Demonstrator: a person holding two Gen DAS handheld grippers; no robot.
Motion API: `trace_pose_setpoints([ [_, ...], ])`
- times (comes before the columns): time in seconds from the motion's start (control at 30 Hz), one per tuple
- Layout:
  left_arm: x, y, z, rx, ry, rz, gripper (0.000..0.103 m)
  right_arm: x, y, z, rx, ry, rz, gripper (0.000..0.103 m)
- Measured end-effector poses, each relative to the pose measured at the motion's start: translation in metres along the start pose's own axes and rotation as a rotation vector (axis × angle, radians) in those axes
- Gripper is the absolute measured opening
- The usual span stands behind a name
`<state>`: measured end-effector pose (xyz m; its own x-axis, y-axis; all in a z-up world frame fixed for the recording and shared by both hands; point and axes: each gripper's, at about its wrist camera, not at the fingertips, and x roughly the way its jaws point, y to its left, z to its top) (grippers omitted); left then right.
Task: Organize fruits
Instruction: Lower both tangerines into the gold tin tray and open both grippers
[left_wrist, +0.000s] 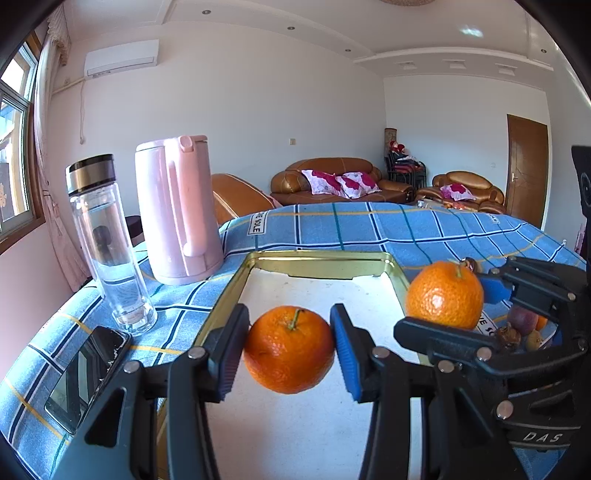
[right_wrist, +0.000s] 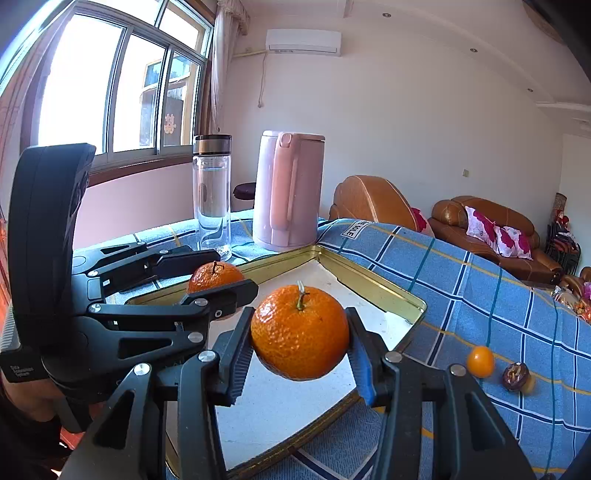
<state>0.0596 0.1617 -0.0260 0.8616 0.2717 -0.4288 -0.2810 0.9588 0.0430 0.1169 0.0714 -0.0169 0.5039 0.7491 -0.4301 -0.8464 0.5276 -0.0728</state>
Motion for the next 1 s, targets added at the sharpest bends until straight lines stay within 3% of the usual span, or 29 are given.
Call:
trace_pose_setpoints([
  [1.0,0.039,0.013,-0.004,-0.002,0.159,0.027,0.047,0.039,0.0,-0.011,0.047,0.144,0.015,0.049],
])
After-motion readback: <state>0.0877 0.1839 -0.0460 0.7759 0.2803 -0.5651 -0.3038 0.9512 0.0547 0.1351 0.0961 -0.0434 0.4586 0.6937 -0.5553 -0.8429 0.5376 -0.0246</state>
